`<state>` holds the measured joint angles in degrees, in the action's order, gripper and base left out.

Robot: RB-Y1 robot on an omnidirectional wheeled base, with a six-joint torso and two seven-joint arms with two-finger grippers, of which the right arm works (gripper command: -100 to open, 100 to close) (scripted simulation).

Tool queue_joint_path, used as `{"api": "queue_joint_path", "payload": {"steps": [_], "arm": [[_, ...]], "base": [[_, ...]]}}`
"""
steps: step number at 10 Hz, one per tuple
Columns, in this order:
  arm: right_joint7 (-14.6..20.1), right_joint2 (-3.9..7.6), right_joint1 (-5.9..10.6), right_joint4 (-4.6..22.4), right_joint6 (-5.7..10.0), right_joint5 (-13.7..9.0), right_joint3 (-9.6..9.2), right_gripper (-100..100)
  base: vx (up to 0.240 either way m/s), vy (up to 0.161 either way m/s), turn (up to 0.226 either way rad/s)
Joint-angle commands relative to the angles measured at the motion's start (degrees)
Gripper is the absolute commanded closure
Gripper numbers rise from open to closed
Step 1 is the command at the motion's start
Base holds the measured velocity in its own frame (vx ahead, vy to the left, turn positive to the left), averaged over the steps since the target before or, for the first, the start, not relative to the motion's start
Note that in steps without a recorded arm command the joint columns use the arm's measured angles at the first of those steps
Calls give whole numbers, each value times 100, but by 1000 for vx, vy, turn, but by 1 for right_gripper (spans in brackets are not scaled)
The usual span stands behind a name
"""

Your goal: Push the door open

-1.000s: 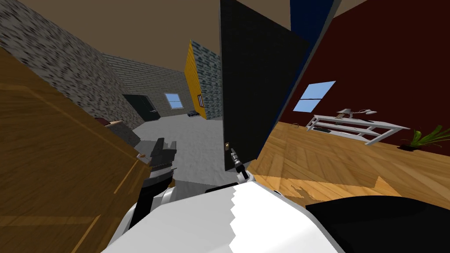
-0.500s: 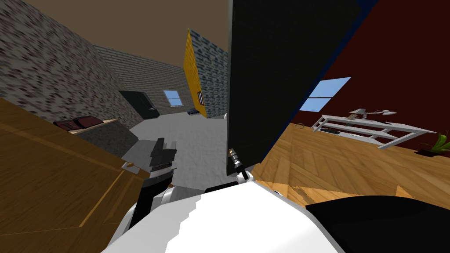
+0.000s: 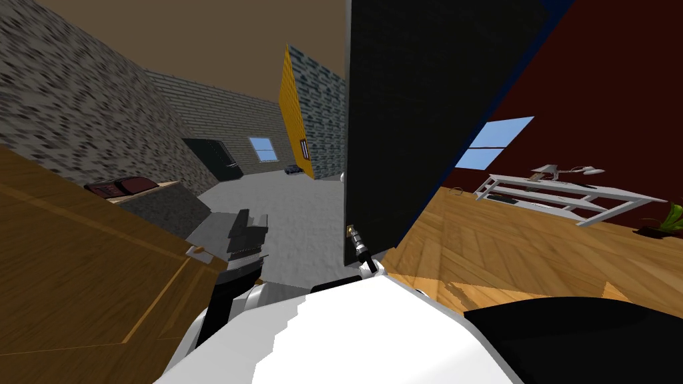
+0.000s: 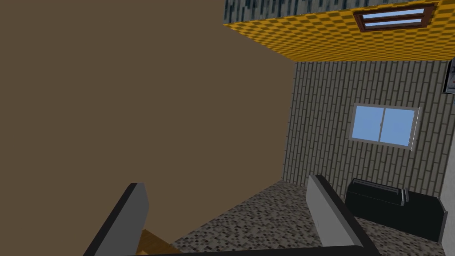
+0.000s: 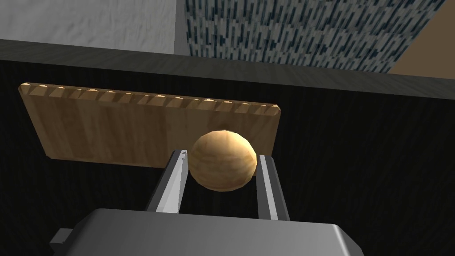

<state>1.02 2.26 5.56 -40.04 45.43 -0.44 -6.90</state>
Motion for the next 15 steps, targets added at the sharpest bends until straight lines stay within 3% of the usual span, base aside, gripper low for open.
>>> {"api": "queue_joint_path", "payload": {"steps": [1,6,14,15], "arm": [[4,0,-1,-4,8,-2,2,100],[-30,76,3,17,-7,-54,105,100],[-155,245,46,66,-23,-268,524,100],[-137,223,45,63,-17,-280,511,-100]], "base": [[-7,0,-3],[86,35,-17],[170,66,-57],[-51,51,-62]]}}
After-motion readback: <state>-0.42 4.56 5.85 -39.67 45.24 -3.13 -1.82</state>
